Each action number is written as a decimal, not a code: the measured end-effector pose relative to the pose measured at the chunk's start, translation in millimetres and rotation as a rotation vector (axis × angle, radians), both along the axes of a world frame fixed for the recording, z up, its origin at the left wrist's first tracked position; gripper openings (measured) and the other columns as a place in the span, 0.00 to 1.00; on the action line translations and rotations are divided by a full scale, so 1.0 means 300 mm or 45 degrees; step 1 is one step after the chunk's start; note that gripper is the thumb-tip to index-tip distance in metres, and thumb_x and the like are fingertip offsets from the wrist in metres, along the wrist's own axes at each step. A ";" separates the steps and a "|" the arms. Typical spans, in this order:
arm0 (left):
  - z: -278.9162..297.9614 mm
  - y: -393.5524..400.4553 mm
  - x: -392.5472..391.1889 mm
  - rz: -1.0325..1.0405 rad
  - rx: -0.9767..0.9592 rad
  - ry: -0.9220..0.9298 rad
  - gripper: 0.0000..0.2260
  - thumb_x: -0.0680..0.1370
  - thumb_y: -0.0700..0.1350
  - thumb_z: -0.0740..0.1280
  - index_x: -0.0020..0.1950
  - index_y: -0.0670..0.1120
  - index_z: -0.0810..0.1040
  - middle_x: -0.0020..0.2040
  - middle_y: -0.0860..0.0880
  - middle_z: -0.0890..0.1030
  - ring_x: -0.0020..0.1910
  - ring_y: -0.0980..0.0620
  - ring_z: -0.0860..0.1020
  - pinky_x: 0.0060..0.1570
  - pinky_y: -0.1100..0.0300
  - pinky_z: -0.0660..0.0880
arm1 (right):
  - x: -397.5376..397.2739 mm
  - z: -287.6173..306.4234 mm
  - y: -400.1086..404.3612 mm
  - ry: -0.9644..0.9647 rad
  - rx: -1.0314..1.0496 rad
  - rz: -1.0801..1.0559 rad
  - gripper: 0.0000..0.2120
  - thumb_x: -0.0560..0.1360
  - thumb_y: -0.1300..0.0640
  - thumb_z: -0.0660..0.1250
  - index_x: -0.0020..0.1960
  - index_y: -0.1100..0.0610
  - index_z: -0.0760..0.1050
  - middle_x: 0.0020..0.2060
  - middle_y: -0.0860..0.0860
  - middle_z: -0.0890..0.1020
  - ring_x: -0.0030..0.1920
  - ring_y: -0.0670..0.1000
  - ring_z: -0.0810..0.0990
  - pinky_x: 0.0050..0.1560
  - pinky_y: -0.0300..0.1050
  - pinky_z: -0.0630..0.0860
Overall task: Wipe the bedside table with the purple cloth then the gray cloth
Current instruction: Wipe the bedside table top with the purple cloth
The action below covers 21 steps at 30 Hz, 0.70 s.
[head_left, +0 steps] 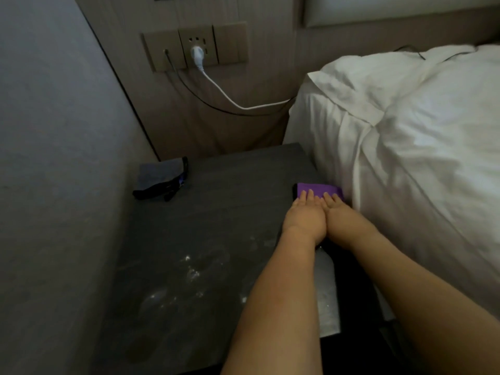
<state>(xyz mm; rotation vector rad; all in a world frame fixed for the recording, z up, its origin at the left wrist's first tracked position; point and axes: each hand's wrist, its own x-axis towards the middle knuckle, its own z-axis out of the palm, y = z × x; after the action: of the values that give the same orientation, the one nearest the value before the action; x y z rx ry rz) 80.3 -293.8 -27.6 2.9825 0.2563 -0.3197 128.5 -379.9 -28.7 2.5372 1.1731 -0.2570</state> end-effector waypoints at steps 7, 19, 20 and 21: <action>-0.002 0.139 -0.169 0.056 0.061 0.033 0.25 0.82 0.41 0.49 0.78 0.37 0.47 0.79 0.39 0.48 0.78 0.43 0.47 0.77 0.52 0.46 | -0.138 -0.029 0.157 0.124 0.146 -0.048 0.27 0.80 0.58 0.49 0.76 0.64 0.46 0.77 0.60 0.51 0.77 0.59 0.49 0.77 0.52 0.50; 0.003 0.571 -0.682 0.425 0.066 0.100 0.26 0.82 0.43 0.50 0.78 0.40 0.45 0.79 0.41 0.46 0.79 0.45 0.45 0.76 0.55 0.45 | -0.592 -0.037 0.655 0.322 0.299 0.231 0.26 0.80 0.59 0.48 0.76 0.64 0.47 0.77 0.60 0.50 0.77 0.59 0.48 0.77 0.53 0.51; 0.003 0.596 -0.722 0.458 0.068 0.109 0.27 0.82 0.43 0.50 0.78 0.40 0.45 0.79 0.41 0.46 0.79 0.45 0.45 0.76 0.55 0.45 | -0.630 -0.034 0.684 0.339 0.300 0.258 0.26 0.80 0.59 0.48 0.76 0.64 0.47 0.77 0.60 0.50 0.77 0.59 0.48 0.77 0.53 0.50; 0.004 0.618 -0.759 0.489 0.072 0.120 0.27 0.82 0.43 0.50 0.78 0.40 0.44 0.79 0.41 0.45 0.79 0.45 0.45 0.76 0.55 0.45 | -0.663 -0.032 0.710 0.349 0.304 0.288 0.26 0.80 0.59 0.48 0.76 0.64 0.47 0.77 0.60 0.49 0.77 0.59 0.48 0.77 0.53 0.50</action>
<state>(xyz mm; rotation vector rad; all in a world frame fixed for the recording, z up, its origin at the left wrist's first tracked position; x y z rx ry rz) -147.3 -108.3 -26.4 2.8867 0.8453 -0.4107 -70.4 -166.9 -38.4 2.5960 1.6722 -0.4430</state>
